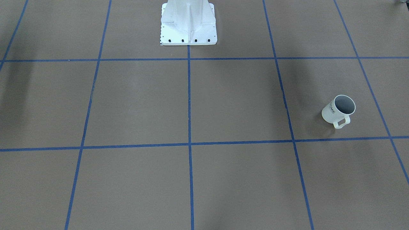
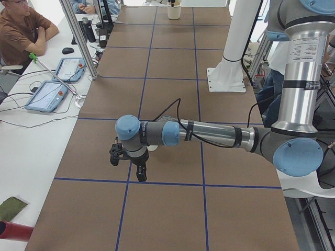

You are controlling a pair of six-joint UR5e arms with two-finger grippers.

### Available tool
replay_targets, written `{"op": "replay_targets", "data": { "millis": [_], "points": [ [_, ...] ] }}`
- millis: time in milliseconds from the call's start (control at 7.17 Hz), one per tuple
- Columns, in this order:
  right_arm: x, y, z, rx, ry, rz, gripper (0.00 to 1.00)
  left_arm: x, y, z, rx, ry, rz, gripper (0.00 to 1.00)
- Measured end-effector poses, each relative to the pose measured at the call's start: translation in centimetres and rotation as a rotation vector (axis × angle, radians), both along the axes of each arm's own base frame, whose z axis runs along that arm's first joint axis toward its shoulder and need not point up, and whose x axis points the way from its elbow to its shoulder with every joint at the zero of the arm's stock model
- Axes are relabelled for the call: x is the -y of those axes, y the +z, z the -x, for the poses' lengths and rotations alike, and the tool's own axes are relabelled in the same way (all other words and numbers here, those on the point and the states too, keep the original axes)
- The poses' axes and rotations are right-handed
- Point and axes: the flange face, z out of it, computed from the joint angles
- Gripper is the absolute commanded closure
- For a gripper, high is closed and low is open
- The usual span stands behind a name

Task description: Left arm hands cup to right arm to dump lemon

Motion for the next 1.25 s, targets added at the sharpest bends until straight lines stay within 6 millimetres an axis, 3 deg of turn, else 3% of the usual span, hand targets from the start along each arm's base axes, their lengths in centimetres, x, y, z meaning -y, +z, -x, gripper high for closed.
{"op": "replay_targets", "data": {
  "millis": [418,1254],
  "points": [
    [-0.2,0.2,0.0,0.000,0.009,0.012,0.00,-2.0,0.5,0.0,-0.018,0.058,-0.047,0.00],
    [-0.2,-0.1,0.1,0.022,0.011,0.004,0.00,-1.9,0.2,-0.1,-0.022,0.060,-0.056,0.00]
  ]
}}
